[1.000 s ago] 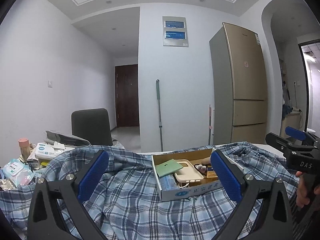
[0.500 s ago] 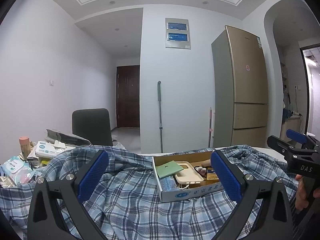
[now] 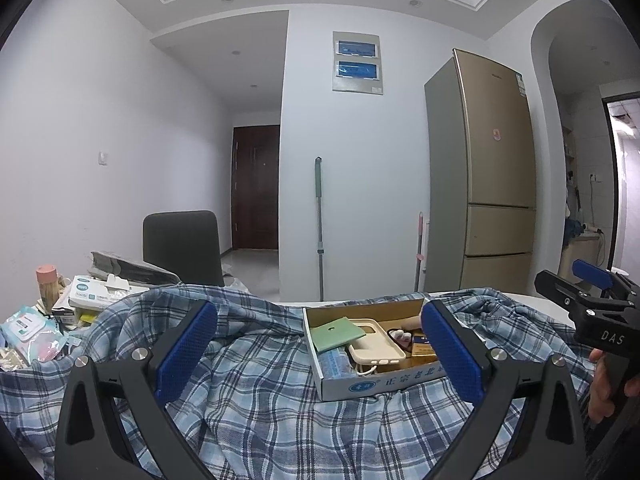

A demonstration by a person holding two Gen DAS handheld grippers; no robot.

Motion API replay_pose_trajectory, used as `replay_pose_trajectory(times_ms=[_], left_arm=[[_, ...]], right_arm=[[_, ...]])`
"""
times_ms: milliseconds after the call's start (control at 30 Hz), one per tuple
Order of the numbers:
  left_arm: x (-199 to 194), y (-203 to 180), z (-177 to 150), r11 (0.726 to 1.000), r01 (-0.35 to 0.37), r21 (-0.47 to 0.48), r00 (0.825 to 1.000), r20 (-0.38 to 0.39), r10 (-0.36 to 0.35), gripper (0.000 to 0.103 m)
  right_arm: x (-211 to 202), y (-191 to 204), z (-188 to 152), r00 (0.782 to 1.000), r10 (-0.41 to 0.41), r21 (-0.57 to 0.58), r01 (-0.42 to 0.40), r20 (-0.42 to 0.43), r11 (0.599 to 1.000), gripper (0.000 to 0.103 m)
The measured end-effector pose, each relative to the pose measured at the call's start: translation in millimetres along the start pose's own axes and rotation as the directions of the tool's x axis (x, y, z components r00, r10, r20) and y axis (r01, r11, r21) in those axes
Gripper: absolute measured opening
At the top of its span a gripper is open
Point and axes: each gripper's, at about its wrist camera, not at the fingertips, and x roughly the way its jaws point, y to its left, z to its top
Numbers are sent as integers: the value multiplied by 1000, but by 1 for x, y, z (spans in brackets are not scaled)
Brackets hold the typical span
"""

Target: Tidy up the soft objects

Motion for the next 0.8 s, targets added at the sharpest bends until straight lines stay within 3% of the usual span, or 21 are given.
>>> replay_pose_trajectory(times_ms=[800], left_arm=[[-3,-7,0,1000,2,20,1000,6,-2,103]], right_arm=[[-1,1,0,1000,-1,-3,1,1,1000,103]])
